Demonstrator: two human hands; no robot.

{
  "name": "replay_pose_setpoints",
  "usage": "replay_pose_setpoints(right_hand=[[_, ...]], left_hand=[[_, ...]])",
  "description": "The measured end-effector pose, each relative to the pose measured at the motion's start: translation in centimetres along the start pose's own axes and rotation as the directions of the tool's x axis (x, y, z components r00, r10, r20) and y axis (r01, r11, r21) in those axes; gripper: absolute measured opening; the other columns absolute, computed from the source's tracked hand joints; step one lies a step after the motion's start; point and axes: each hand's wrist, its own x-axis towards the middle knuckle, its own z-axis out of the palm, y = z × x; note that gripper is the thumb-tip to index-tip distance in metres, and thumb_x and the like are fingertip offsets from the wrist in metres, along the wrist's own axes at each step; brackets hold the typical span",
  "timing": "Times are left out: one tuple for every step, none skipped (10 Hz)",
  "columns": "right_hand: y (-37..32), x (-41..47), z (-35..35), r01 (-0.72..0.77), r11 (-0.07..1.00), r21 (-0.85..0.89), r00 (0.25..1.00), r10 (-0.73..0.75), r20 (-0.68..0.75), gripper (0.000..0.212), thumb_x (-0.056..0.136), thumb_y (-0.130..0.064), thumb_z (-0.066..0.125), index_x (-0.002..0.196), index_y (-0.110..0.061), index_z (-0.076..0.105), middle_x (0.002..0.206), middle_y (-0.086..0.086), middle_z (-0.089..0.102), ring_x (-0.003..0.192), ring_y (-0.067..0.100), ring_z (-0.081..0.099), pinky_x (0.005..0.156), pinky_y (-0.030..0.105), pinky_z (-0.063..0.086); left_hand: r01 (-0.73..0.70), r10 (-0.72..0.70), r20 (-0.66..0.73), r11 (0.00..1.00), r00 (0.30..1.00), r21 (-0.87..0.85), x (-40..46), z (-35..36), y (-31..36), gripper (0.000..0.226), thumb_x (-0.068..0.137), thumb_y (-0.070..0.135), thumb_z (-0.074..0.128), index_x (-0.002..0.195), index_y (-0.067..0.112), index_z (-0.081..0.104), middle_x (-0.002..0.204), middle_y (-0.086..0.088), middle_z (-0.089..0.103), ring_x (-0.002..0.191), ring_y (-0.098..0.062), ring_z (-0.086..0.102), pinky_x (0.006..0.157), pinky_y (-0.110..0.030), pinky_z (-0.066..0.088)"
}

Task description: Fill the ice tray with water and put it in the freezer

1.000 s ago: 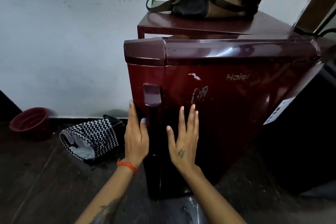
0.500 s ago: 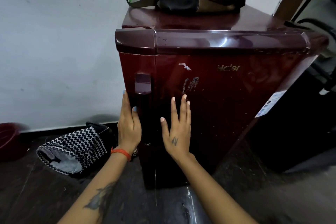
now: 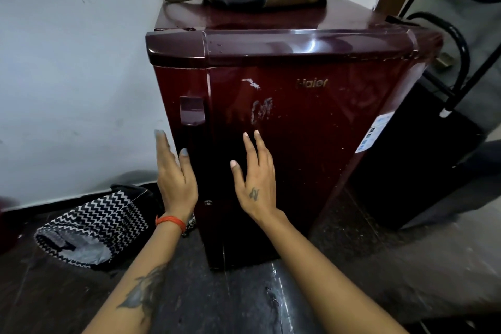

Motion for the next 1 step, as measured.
replay_pose_setpoints(right_hand=[[0.11,-1.08,-1.29,-0.003,1.0,0.022,0.994,0.005,-0.107,0.051,0.097,-0.034,0.044,0.144,-0.019,0.033,0.15,0.005,0.031,0.133,0.022,0.036,0.105,0.05,0.039]], left_hand=[[-0.341,0.347,-0.094,0.937,0.933,0.077,-2.03,0.18,1.61,0.052,0.097,0.016,0.042,0.142,-0.005,0.025,0.152,-0.024,0.012,0.145,-0.016,0.008,0.118,-0.03,0.017]])
